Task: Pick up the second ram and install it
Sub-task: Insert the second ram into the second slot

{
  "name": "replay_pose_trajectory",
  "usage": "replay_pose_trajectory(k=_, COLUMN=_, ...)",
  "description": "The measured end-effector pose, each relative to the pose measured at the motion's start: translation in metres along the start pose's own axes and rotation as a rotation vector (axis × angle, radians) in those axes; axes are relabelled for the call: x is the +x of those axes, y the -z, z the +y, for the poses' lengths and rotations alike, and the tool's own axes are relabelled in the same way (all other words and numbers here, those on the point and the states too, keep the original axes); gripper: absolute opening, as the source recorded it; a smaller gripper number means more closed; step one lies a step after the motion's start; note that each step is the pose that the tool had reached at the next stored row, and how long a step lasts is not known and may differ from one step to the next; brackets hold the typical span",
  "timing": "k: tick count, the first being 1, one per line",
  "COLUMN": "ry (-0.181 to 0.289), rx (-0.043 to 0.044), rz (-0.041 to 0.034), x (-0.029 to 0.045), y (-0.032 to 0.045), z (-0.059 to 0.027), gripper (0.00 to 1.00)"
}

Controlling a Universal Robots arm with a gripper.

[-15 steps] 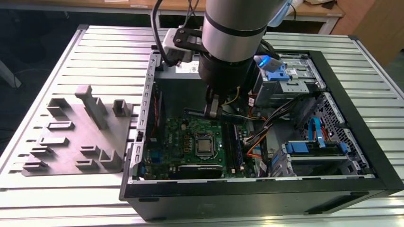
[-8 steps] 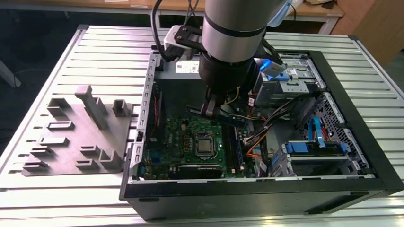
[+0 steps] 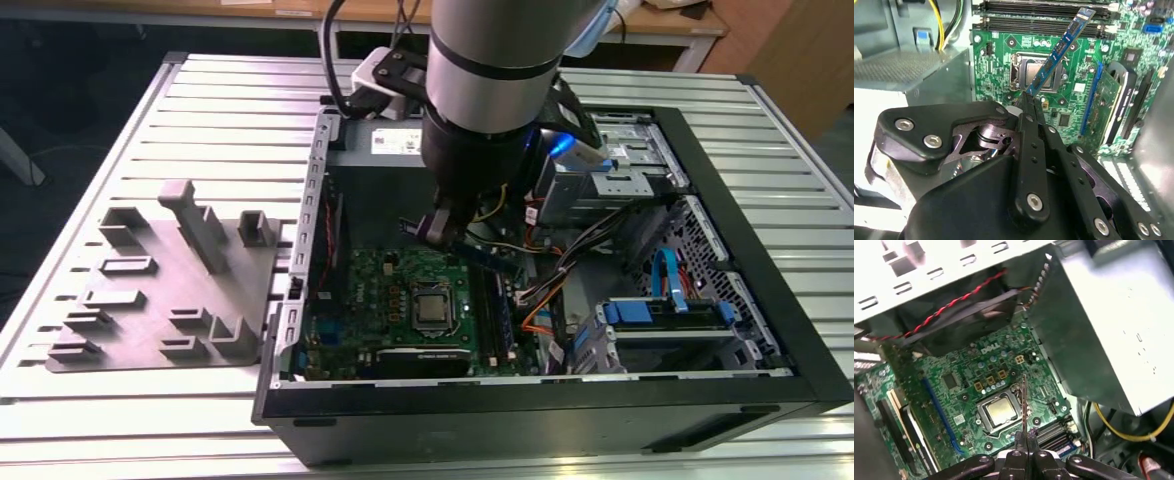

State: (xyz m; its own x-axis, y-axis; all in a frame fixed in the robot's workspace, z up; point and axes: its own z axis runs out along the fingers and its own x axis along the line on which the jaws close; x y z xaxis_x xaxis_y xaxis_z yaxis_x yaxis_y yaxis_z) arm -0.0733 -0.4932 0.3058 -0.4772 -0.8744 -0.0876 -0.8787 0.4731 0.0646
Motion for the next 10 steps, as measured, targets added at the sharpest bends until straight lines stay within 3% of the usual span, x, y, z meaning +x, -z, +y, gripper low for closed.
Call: replay_pose_trajectory(k=10, ry=-0.182, rx=0.016, rz=-0.0118, x=0.0001, y=-0.0009, z=-0.0001, gripper=0.08)
